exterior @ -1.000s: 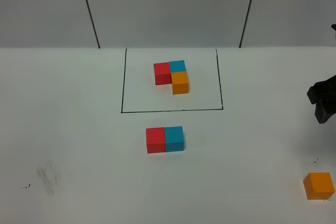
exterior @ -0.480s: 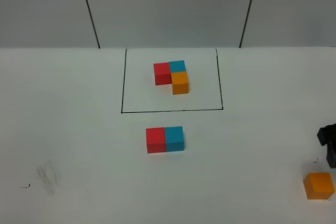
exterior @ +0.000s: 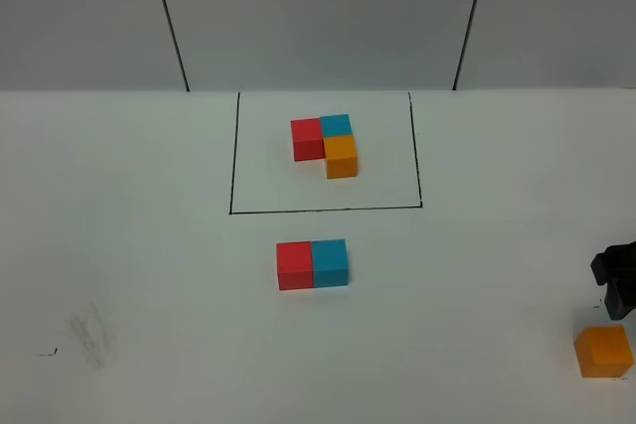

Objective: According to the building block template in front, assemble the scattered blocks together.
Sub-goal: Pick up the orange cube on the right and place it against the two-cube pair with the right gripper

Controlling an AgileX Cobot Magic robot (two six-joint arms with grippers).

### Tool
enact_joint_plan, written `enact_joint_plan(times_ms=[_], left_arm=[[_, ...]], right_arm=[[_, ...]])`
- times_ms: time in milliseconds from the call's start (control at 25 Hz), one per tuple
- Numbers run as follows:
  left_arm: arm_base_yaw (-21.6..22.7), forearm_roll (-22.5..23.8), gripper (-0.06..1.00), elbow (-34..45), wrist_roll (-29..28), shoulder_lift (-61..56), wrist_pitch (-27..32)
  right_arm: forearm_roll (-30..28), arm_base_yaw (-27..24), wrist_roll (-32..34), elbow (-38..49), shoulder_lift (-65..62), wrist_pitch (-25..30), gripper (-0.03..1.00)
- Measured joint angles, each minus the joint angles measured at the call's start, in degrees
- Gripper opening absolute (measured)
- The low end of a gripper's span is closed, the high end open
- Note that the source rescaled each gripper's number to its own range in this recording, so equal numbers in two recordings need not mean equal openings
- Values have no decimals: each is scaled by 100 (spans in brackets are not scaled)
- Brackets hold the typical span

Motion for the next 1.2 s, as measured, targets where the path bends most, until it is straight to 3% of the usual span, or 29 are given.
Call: enact_joint_plan(times_ms=[600, 880, 1200], left_arm=[[0, 0, 100, 0, 8, 0, 0], [0, 0, 100, 0, 8, 0, 0], [0, 0, 100, 0, 8, 0, 0]], right_arm=[[83, -60, 28, 11, 664, -434, 69], [179, -284, -29, 518, 763, -992, 69], [300, -373, -149, 687, 779, -1206, 69]])
